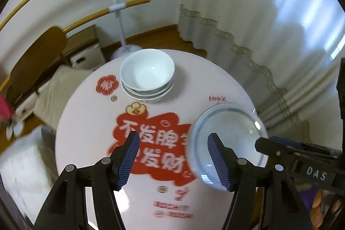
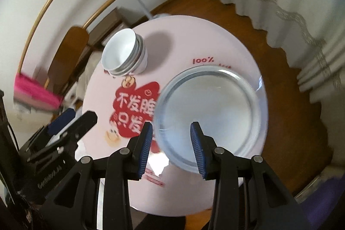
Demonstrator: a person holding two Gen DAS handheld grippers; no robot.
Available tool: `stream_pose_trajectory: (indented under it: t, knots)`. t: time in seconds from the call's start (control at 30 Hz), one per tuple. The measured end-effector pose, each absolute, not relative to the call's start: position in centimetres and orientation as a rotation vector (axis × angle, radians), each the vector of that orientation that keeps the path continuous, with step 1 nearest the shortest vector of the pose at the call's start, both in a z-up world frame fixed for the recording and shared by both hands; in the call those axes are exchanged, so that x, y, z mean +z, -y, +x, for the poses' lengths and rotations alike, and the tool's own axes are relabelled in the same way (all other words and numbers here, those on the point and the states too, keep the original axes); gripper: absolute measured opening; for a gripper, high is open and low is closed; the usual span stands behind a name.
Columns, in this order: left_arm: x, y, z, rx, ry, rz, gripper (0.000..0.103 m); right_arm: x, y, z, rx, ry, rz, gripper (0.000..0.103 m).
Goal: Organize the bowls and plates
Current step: 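Withdraw both grippers up and move them toward the bowl stack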
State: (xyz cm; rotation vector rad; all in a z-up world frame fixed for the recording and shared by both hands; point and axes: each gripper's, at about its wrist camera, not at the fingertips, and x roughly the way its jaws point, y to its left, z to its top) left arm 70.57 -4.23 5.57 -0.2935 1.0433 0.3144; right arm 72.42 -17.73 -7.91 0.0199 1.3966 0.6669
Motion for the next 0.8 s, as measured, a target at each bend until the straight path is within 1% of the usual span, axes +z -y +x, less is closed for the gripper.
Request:
stream_pose_trajectory:
  t: [0.23,0.4,0.63,0.8]
  knots:
    - [6.4,0.6,67.2,0.137,-1.078,-0.17,0.061,-6.8,15.8,67.2,0.476,-1.392,0.184,0.039]
    - [6.9,-0.3,66.8,0.073,-1.071,-0.174,0.062,-5.6,15.2,64.9,0.409,-1.368,0.171,0.04]
    - [6.2,-1.2,67.9,0.064,-1.095,-0.152,0.062,-7.5,15.6,65.4,0.359,-1.395,0.2,0.04]
    - [5.5,-0.7,70.3,0.08,-1.108,-0.137,0.062,-8.1,15.5,67.1,0.375,-1.395,0.201,0.04]
